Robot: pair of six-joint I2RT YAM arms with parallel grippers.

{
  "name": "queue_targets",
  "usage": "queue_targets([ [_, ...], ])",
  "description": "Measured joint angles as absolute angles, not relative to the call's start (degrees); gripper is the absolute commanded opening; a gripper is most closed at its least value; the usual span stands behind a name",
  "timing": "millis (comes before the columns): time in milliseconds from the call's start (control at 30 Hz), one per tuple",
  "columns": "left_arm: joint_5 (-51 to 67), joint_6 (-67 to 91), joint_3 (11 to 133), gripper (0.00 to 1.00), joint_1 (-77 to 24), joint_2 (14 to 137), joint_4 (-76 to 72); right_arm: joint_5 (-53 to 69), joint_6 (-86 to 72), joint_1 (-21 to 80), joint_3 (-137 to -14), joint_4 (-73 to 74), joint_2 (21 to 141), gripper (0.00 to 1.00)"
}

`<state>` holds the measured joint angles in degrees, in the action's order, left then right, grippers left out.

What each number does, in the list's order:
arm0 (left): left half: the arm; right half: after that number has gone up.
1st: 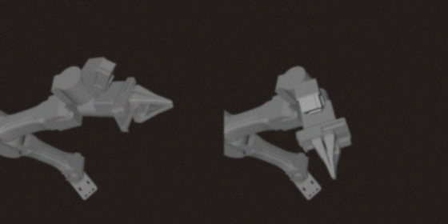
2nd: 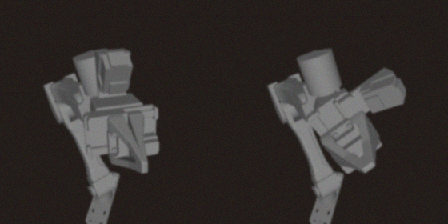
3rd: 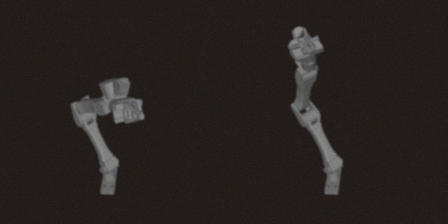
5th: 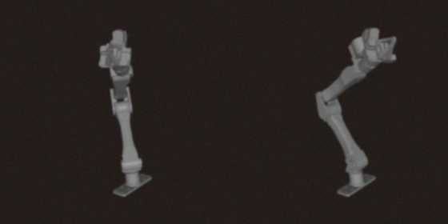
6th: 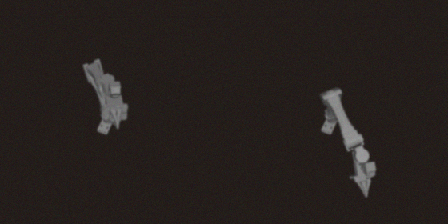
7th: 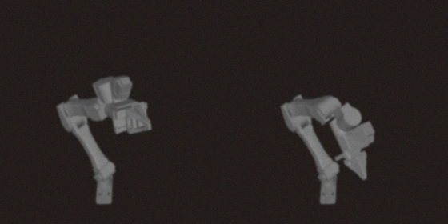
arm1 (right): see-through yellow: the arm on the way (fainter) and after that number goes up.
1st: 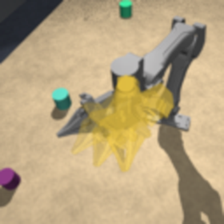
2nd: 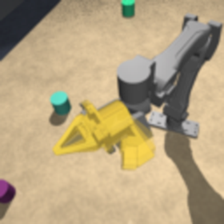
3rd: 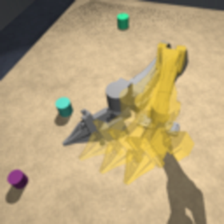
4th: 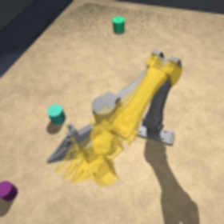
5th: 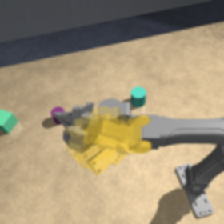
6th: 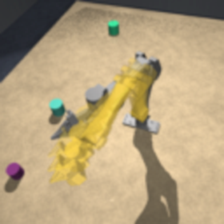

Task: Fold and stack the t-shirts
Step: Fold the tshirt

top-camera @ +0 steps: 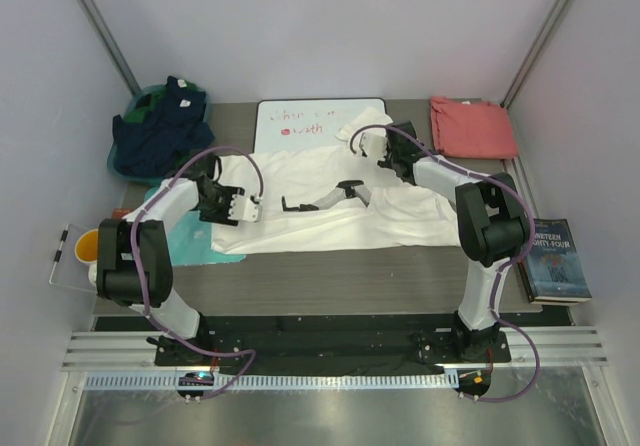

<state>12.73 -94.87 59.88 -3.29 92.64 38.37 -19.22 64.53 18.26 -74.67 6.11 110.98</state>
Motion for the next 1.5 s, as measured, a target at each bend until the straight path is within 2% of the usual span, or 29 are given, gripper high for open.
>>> queue_targets([
  [267, 13.02, -94.28, 60.20, 0.47, -3.60, 96.12, 36.84, -19.16, 64.51, 18.26, -74.67, 6.11, 110.98, 0.44],
  [367, 13.06, -93.60, 60.47, 0.43, -3.75, 97.08, 36.03, -19.16, 64.51, 18.26, -74.67, 6.13, 110.98, 0.44],
  [467, 13.08, -93.19, 60.97, 0.29, -3.90, 97.56, 35.31, -19.16, 64.49, 18.26, -74.70, 6.13, 110.98, 0.44],
  [500, 13.06, -93.08, 61.06, 0.17, -3.99, 97.60, 35.03, -19.16, 64.49, 18.26, -74.70, 6.13, 110.98, 0.45],
  [600, 13.02, -92.86, 61.12, 0.02, -4.01, 97.76, 34.41, -19.14, 64.49, 18.26, -74.78, 6.17, 110.98, 0.44],
  [633, 12.97, -92.99, 61.14, 0.00, -4.01, 97.84, 34.26, -19.14, 64.49, 18.26, -74.81, 6.17, 110.98, 0.44],
  [1500, 3.40, -92.12, 66.46, 0.00, -3.60, 101.49, 37.21, -19.14, 64.14, 18.26, -76.40, 6.52, 111.15, 0.45],
])
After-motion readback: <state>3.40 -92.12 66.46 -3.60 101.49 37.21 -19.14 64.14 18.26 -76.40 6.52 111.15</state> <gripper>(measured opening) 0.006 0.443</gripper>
